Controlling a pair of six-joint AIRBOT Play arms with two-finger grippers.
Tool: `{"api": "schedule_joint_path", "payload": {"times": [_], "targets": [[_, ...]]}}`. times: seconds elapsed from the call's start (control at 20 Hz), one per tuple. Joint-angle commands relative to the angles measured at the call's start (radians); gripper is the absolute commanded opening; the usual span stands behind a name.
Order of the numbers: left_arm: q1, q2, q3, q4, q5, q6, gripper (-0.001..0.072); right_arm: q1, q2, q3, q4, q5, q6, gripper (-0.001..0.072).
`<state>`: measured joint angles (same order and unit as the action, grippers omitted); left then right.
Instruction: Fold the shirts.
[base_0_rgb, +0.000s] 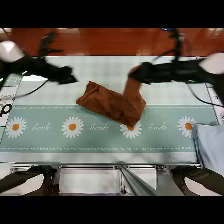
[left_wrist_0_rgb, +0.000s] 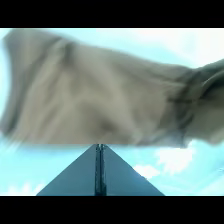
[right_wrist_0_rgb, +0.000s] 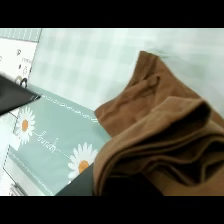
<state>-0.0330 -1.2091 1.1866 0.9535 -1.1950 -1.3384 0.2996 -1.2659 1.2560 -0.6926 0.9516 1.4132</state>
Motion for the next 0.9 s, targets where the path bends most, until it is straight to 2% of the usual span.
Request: {"api": "schedule_joint_path", "payload": {"times": [0.0, 0.2, 0.45, 0.5, 0.55, 0.6, 0.7, 0.85], "targets": [[0.183, 0.28, -0.313, 0.008, 0.042, 0.048, 0.0013, 0.118, -0.258, 0.178, 0.054, -0.061, -0.003, 0.0028], [0.246, 0.437, -0.497, 0.005, 0.043, 0.048, 0.0013, 0.162, -0.472, 0.345, 0.137, -0.034, -0.003, 0.0028], [0.245, 0.451, -0.566, -0.011, 0.06, 0.048, 0.0013, 0.191, -0.587, 0.383, 0.19, -0.039, -0.002, 0.0029], [0.246, 0.451, -0.568, -0.011, 0.07, 0.048, 0.0013, 0.195, -0.599, 0.383, 0.191, -0.041, -0.002, 0.0058], [0.245, 0.451, -0.568, -0.011, 0.087, 0.047, 0.0013, 0.202, -0.608, 0.383, 0.193, -0.04, -0.002, 0.0272], [0.246, 0.451, -0.567, -0.011, 0.108, 0.046, 0.0013, 0.202, -0.609, 0.383, 0.194, -0.028, -0.007, 0.0408], [0.264, 0.451, -0.54, -0.011, 0.135, 0.043, 0.0013, 0.166, -0.588, 0.383, 0.185, 0.04, -0.007, 0.0408], [0.371, 0.452, -0.319, -0.042, 0.095, 0.018, 0.0013, -0.024, -0.475, 0.386, 0.138, 0.259, -0.006, 0.0406]]}}
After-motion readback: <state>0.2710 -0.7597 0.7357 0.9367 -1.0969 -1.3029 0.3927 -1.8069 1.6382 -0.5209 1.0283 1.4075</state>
